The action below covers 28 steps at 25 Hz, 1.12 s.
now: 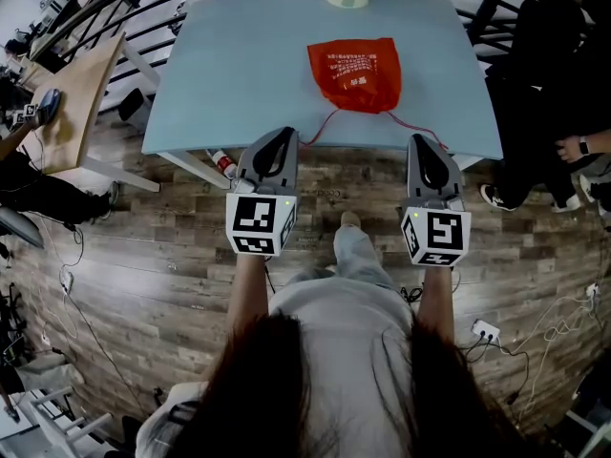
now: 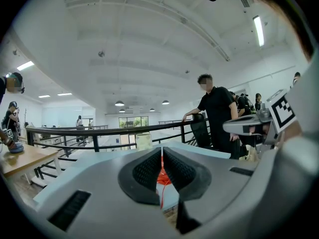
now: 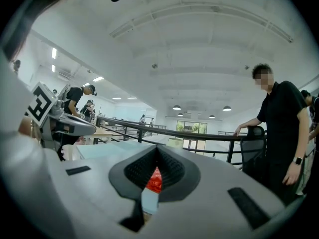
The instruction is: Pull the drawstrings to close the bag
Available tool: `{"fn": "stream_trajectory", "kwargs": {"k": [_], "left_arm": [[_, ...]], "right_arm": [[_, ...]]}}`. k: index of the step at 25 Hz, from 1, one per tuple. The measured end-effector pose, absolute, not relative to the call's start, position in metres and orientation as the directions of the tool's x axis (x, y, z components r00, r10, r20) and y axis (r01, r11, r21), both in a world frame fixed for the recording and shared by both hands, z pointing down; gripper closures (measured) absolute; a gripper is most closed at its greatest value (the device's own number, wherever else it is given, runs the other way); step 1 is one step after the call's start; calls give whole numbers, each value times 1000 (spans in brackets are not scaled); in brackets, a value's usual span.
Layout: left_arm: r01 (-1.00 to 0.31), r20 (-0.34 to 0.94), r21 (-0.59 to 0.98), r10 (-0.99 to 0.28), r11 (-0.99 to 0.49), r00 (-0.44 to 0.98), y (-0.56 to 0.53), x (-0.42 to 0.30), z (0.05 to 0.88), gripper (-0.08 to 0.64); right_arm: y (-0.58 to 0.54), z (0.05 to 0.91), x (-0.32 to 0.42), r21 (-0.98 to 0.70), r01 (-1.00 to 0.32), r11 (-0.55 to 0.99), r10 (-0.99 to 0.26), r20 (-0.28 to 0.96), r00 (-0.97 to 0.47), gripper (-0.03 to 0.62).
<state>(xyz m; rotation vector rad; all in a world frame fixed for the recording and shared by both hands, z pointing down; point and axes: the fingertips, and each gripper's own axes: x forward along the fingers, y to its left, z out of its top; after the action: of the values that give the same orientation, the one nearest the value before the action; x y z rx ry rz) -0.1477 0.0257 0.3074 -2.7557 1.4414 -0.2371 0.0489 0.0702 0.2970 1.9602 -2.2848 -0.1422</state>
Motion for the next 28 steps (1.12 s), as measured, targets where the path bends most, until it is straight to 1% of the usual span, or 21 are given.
{"fn": "stream_trajectory", "kwargs": {"k": [28], "left_arm": [[-815,119,-88,-818,-573,562,40,-141,305,534]], "right_arm": [[84,292,49,135,-977,164,-986,26,-162,568]]}}
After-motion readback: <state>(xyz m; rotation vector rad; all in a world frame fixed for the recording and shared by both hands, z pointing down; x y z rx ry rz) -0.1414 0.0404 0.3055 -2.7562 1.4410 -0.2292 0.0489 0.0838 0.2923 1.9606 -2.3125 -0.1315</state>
